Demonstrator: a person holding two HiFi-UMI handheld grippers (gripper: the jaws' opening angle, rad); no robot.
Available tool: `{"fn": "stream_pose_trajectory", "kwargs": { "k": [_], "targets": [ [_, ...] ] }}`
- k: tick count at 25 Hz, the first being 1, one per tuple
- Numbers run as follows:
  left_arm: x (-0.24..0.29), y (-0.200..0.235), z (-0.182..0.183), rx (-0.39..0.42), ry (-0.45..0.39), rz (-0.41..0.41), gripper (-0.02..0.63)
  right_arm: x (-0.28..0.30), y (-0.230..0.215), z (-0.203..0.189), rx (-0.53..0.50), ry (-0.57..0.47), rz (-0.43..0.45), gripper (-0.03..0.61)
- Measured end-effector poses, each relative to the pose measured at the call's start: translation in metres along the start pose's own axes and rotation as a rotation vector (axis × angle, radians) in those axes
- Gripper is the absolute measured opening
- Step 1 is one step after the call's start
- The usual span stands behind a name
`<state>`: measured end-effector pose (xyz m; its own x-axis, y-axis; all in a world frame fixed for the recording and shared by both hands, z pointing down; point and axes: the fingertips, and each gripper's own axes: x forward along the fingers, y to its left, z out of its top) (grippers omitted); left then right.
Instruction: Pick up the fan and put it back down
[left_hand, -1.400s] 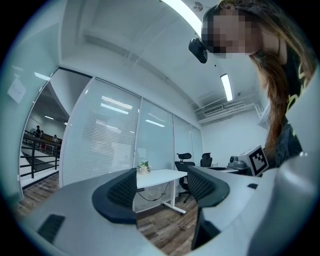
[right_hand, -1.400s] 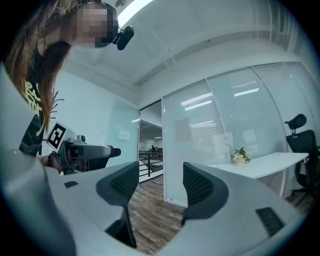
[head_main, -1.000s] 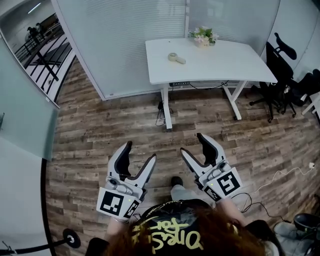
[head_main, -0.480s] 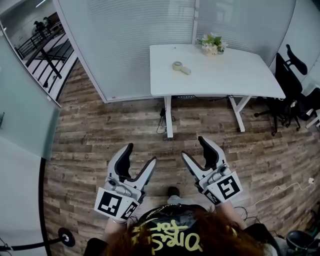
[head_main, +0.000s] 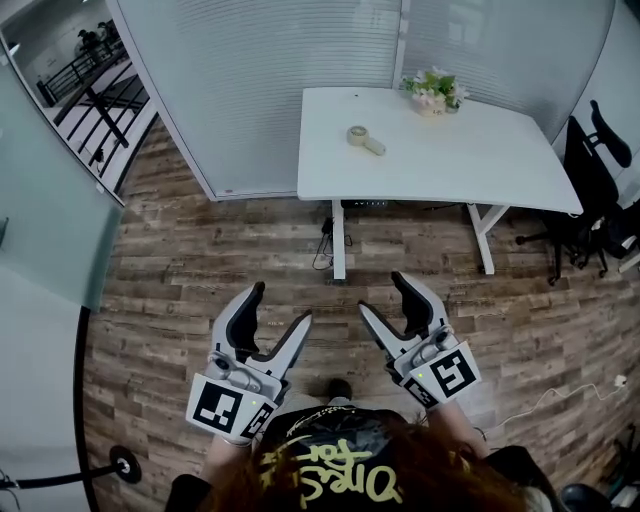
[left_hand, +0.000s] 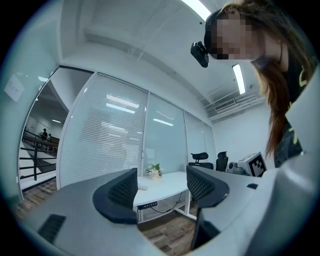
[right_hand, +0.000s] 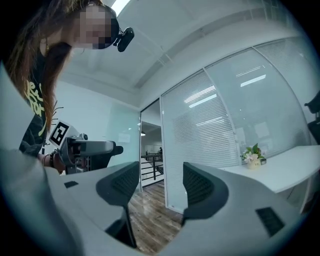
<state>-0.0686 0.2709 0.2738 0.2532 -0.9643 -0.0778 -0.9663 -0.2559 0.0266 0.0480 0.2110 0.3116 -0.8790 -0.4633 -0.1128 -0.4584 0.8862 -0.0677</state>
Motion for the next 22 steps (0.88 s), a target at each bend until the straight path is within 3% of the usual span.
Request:
{"fn": "stream_pose_trajectory", "kwargs": {
  "k": [4, 10, 15, 22],
  "targets": [
    [0.001, 0.002, -0.015, -0.018, 0.060, 0.004, 0.301, 0.006, -0.005, -0.005, 0.008, -0.013, 0.012, 0.259],
    [0.012, 0.010, -0.008, -0.006, 0.019, 0.017, 0.295, 0.011, -0.009, -0.006, -0.013, -0.029, 0.025, 0.258],
    [0.025, 0.004, -0.009, 0.000, 0.050, -0.025, 0.291, 0.013, -0.015, 0.000, 0.008, -0.015, 0.013, 0.258],
    [0.028, 0.008, -0.009, 0.002, 0.059, -0.018, 0.285, 0.016, -0.025, 0.002, -0.009, -0.035, 0.007, 0.258]
  ]
}}
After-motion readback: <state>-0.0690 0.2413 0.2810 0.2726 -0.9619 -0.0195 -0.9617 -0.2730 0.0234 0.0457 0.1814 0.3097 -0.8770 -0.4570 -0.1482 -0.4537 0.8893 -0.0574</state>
